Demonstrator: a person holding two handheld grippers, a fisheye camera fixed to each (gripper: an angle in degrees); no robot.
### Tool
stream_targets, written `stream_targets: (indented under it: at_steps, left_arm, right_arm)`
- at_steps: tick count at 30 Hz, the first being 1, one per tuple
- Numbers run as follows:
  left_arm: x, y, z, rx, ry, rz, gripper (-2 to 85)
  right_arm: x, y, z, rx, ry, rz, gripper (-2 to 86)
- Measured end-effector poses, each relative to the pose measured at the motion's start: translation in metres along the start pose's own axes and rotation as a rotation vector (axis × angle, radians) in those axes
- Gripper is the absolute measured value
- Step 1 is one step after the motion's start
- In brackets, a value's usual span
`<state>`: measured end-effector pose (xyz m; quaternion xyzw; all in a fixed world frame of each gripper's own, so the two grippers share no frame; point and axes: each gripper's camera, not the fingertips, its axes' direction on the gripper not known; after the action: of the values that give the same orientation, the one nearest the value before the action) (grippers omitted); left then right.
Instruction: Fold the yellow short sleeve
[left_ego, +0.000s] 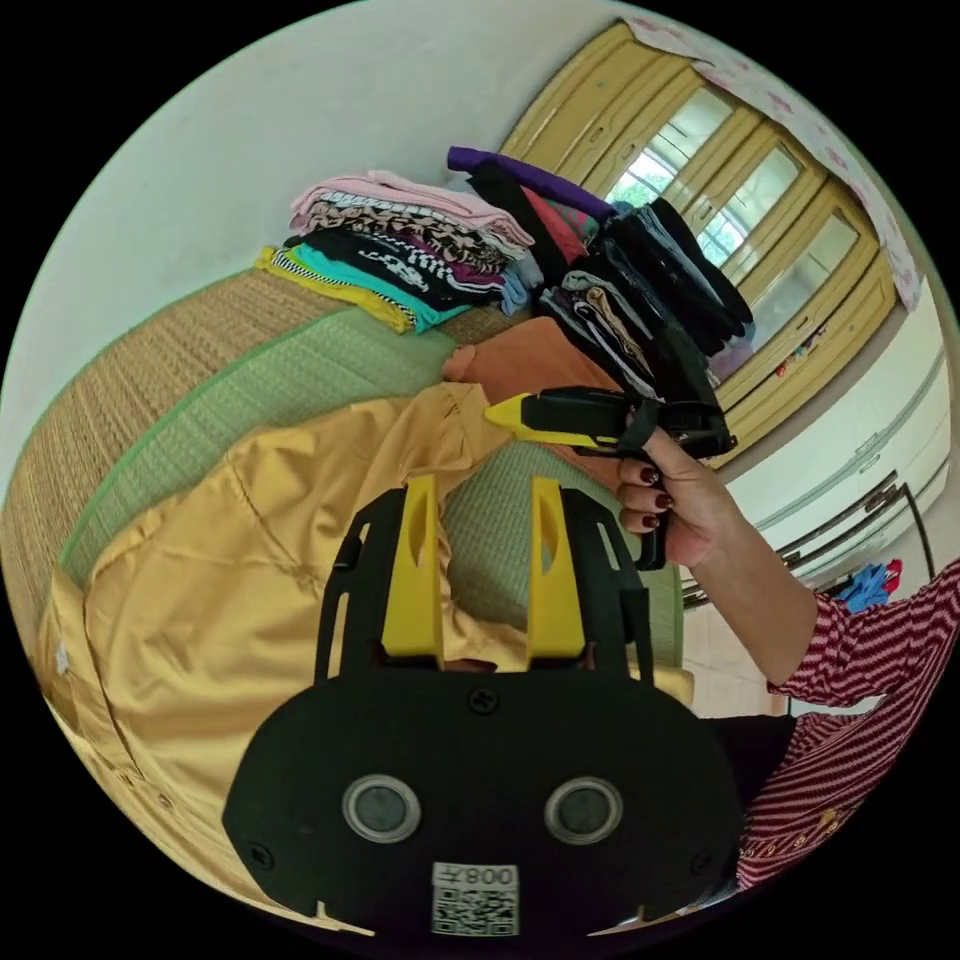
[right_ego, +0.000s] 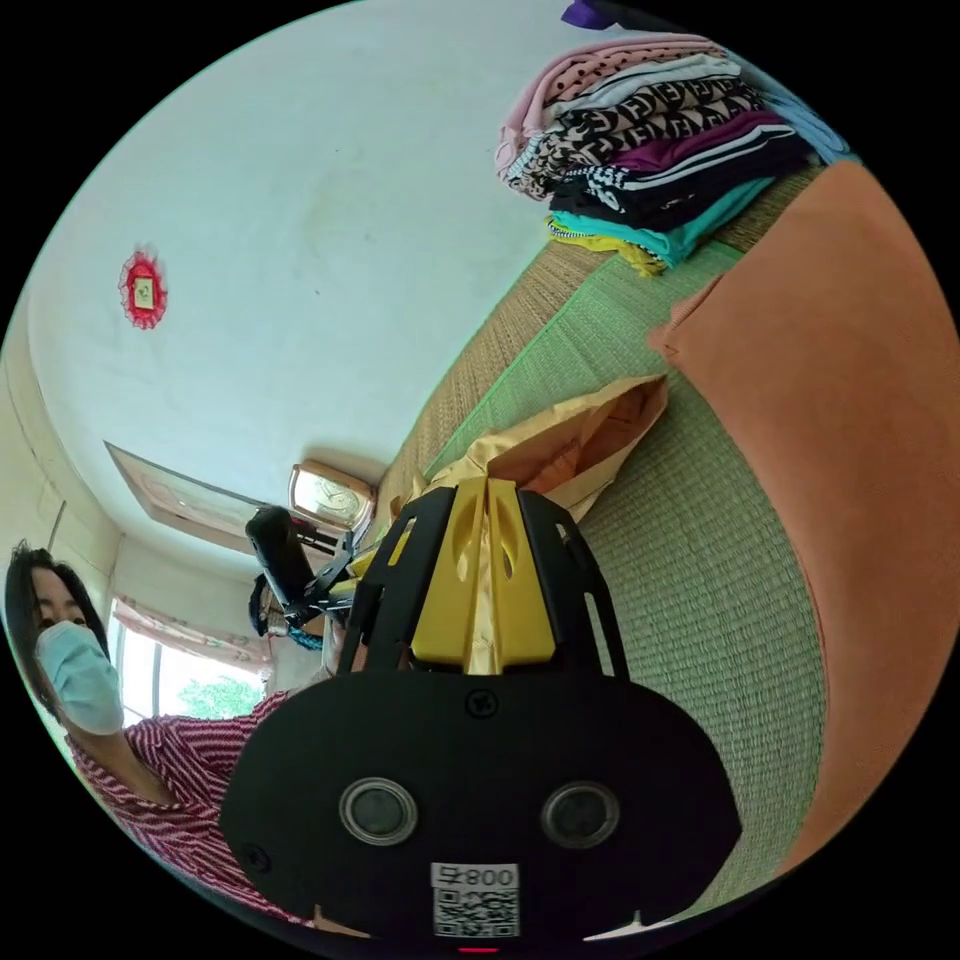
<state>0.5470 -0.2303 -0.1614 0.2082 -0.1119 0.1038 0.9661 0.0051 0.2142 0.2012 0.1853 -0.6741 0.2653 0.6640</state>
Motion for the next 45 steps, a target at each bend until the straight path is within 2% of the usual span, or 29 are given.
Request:
stream_targets:
  at_steps: [2,6,9,13,20,28,33,39,41,45]
  left_arm:
    - [0.017,-0.016,0.004,-0.052,-0.061,0.076,10.6]
    - [0.03,-0.027,0.009,-0.12,-0.17,0.102,4.6]
    - [0.028,-0.025,0.001,-0.093,-0.125,0.043,2.3]
    - [0.024,-0.02,-0.014,-0.047,-0.085,-0.014,1.5]
    - [0.022,-0.007,-0.035,-0.01,-0.064,-0.014,1.2]
    - [0.003,0.016,-0.064,0.069,-0.002,-0.059,1.2]
    - [-0.018,0.039,-0.098,0.206,0.038,-0.116,1.3]
    - [-0.055,0.114,-0.165,0.475,0.056,-0.306,1.5]
    - [-0.074,0.165,-0.179,0.567,0.071,-0.473,1.8]
    - [-0.106,0.232,-0.165,0.495,0.118,-0.72,3.0]
  right_arm:
    - [0.0,0.004,0.008,-0.023,-0.01,-0.012,0.1]
    - [0.0,0.012,0.02,-0.063,0.01,-0.041,0.5]
    - [0.01,0.019,0.012,-0.025,0.063,-0.035,1.3]
    - [0.053,0.025,0.0,0.058,0.182,0.099,4.5]
    - [0.085,0.01,0.019,0.09,0.09,0.188,8.1]
    - [0.063,-0.017,0.056,0.069,0.061,0.147,2.2]
    - [0.023,-0.034,0.075,0.053,0.022,0.055,0.4]
    - [-0.074,-0.045,0.135,-0.029,-0.129,-0.184,0.1]
    - [-0.105,-0.042,0.17,-0.111,-0.122,-0.253,0.1]
    - [-0.137,-0.02,0.266,-0.317,-0.024,-0.331,0.0]
